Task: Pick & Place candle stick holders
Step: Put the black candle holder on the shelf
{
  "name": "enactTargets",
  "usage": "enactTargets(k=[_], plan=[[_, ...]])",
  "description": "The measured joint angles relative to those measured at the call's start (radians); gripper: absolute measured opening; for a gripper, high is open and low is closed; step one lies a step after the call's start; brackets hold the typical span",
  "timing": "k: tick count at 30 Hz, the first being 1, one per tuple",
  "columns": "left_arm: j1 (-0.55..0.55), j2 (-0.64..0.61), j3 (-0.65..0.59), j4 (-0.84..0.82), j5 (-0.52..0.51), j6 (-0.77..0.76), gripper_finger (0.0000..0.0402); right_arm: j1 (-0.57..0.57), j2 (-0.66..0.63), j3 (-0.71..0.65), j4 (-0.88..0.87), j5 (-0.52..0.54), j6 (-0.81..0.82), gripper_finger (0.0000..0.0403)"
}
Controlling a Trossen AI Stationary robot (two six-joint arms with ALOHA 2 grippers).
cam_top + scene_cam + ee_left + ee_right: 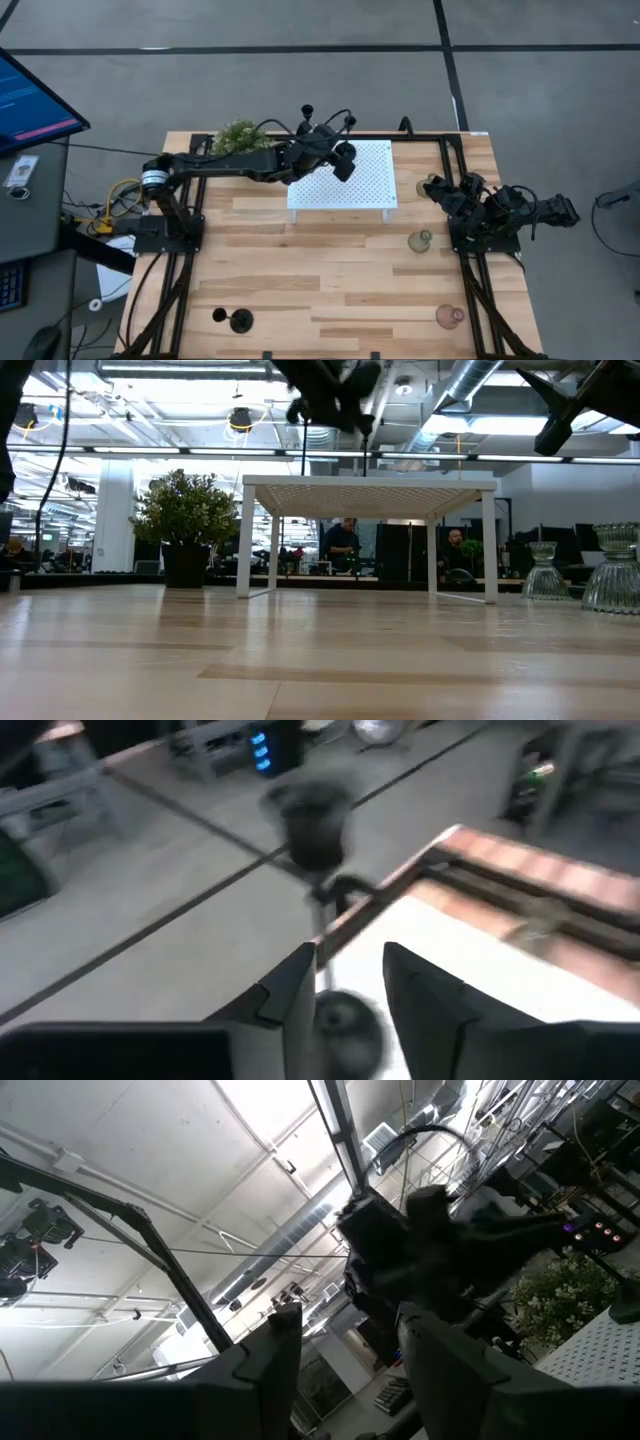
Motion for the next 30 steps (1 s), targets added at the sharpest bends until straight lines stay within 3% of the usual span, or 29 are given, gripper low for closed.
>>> enactTargets(k=[6,11,17,22,26,30], plan=[[-0.109,-0.238,0.0,-0.307,0.139,-0.032,0.0165,0.0,0.0,0.0,-0.01,-0.001,-0.002,0.0159],[-0.243,-0.469,0.002,-0.644,0.188,-0.12,0.0179,0.0,0.0,0.0,-0.037,-0.001,-0.003,0.0159],[-0.383,-0.712,0.002,-0.931,0.175,-0.488,0.0175,0.001,0.005,0.016,-0.147,-0.001,0.037,0.0159],[-0.471,-0.815,-0.023,-0.976,0.172,-0.63,0.0158,0.04,0.107,0.145,-0.349,-0.035,0.07,0.0159],[-0.493,-0.842,-0.055,-0.984,0.173,-0.637,0.0139,0.081,0.287,0.298,-0.366,-0.055,-0.025,0.0159],[-0.493,-0.842,-0.082,-1.016,0.212,-0.646,0.0121,0.112,0.483,0.494,-0.512,-0.055,-0.116,0.0159]])
